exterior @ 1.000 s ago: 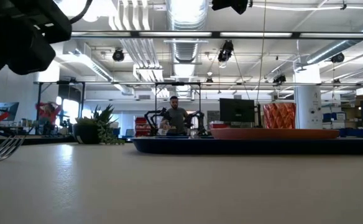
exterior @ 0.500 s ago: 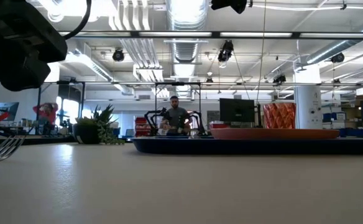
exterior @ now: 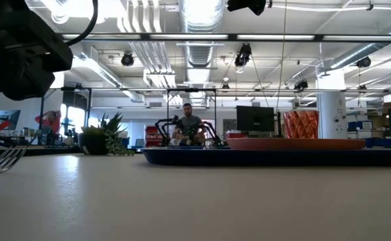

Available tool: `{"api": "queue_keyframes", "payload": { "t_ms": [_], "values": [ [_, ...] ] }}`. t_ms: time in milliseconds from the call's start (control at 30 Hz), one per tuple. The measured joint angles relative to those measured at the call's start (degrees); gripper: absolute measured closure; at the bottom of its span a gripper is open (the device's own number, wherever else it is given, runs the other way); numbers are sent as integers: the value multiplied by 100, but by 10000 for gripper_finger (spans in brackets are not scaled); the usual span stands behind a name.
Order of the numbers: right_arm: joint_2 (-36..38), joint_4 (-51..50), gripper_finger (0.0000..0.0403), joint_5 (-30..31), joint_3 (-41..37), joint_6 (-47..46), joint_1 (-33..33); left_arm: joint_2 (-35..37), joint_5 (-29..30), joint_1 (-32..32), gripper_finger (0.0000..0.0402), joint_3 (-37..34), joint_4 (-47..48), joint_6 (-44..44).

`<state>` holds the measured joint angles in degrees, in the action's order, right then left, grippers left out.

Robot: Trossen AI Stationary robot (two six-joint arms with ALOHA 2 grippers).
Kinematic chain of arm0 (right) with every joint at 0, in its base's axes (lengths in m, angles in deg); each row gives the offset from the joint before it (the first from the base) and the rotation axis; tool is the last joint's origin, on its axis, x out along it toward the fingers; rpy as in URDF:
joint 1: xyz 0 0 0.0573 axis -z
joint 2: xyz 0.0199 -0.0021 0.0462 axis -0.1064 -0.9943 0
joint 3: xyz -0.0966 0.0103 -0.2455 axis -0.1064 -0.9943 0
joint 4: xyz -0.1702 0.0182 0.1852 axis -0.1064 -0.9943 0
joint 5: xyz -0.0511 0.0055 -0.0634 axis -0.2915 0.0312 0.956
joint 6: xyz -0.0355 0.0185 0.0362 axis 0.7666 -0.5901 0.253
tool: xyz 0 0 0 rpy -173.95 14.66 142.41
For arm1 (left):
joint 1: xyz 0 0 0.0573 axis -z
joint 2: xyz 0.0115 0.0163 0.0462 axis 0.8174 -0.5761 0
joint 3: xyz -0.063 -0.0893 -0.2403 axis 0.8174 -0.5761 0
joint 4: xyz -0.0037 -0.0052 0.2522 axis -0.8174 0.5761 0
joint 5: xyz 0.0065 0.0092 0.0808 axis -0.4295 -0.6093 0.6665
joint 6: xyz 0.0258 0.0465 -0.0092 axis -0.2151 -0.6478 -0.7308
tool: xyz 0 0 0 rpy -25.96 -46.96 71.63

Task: Pick and place plate/cup/fork/spoon on tray
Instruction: Put the orange fork on the blue serving tray to the left of the orange spoon

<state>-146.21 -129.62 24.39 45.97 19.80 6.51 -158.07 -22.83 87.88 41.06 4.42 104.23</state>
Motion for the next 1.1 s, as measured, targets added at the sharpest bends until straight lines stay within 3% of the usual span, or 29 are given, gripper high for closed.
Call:
{"api": "queue_keyframes", "payload": {
  "t_ms": [600, 1100],
  "values": [
    [0, 0, 335, 1, -2, -1, 0, -4, 275, 7, 304, -579, -717, 39],
    [0, 0, 335, 0, -4, 0, 0, 4, 109, 2, 305, -735, -943, 38]
  ]
}}
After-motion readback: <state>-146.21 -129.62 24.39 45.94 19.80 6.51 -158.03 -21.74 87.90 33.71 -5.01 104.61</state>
